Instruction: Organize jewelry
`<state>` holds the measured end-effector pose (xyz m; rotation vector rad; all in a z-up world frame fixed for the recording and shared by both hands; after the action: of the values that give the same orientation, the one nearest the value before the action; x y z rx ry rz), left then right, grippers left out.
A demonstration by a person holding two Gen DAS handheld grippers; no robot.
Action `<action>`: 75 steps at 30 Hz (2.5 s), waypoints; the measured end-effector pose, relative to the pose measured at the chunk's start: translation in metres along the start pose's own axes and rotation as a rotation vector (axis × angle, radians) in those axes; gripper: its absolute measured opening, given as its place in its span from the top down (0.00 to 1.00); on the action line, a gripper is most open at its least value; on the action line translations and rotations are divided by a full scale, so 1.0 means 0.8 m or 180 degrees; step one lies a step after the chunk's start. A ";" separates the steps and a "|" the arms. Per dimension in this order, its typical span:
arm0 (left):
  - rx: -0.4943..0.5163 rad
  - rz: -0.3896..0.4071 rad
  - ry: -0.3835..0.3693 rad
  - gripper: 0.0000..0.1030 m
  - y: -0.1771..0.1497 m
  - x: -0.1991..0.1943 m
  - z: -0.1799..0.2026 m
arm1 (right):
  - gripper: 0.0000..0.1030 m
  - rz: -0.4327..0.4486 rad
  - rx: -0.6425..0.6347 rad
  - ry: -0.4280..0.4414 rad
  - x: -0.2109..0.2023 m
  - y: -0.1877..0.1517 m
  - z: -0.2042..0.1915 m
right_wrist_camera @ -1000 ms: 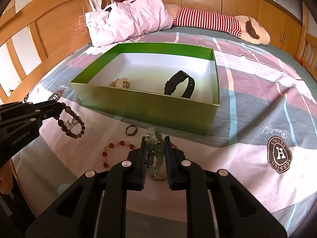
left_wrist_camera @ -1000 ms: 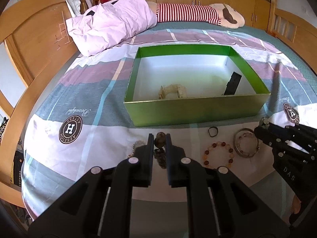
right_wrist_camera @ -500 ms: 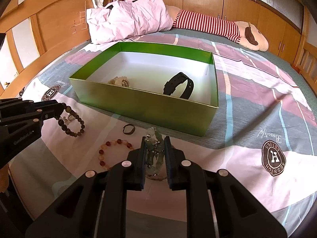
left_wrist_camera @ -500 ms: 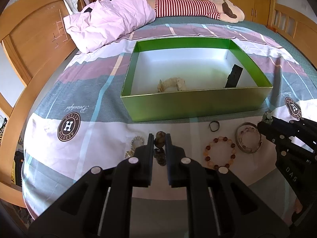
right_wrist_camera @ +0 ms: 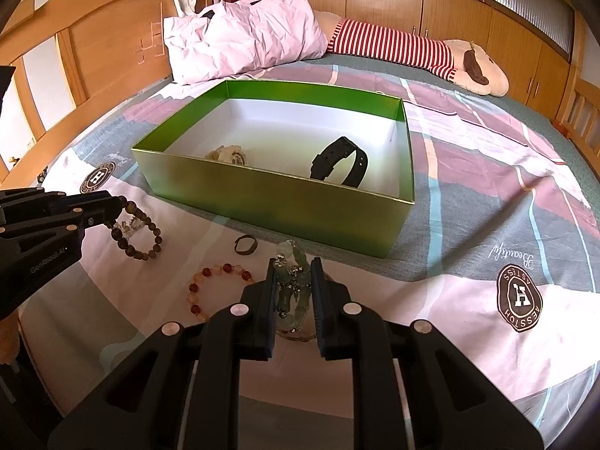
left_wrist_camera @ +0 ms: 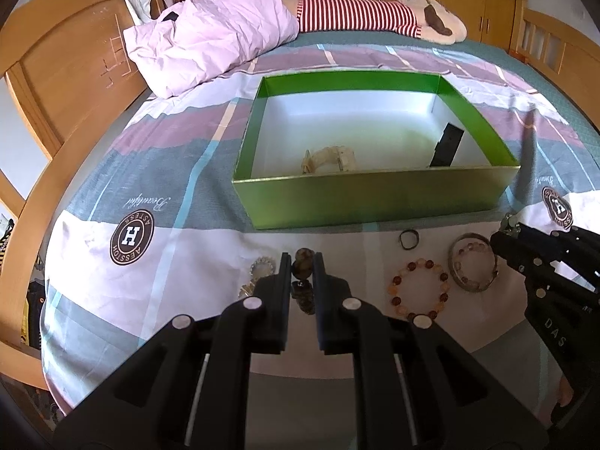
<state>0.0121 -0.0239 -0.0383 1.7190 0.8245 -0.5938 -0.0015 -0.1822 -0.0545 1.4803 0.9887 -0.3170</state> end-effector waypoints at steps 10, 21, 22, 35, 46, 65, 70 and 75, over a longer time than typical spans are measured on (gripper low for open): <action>-0.0077 0.0292 0.0032 0.89 0.008 -0.026 -0.005 | 0.84 0.0014 -0.0010 0.0020 -0.002 0.000 -0.002; -0.0038 0.0398 0.0072 0.89 0.009 -0.035 -0.003 | 0.84 -0.0006 -0.0011 0.0019 0.001 -0.001 -0.002; -0.0041 0.0409 0.0072 0.89 0.009 -0.036 -0.003 | 0.84 -0.0005 -0.0007 0.0019 0.001 -0.001 -0.002; 0.0015 0.0491 0.0124 0.89 0.008 -0.043 0.001 | 0.84 -0.0028 -0.0021 0.0009 0.003 -0.002 -0.003; 0.0072 0.0471 0.0124 0.89 0.009 -0.041 0.000 | 0.84 -0.0037 -0.0030 0.0010 0.006 -0.004 -0.004; -0.0281 -0.1263 -0.0421 0.70 -0.024 0.093 -0.024 | 0.84 -0.0054 0.0038 0.0049 0.006 -0.004 0.001; -0.0305 -0.1287 -0.0304 0.67 -0.027 0.105 -0.024 | 0.84 -0.0060 0.0024 0.0058 0.006 -0.005 0.001; -0.0221 -0.1220 -0.0234 0.88 -0.025 0.099 -0.017 | 0.84 -0.0055 0.0025 0.0063 0.006 -0.004 0.000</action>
<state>0.0468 0.0112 -0.1045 1.4754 1.1191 -0.8691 -0.0014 -0.1811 -0.0601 1.4850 1.0177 -0.3196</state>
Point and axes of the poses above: each gripper's, at about its wrist camera, not at the fingertips, and x roughly the way its jaws point, z to its right, y to its top, the point moved 2 cm from there along x, roughly the way its jaws point, and after that the axes turned 14 degrees about y, right-handed, at the moved point
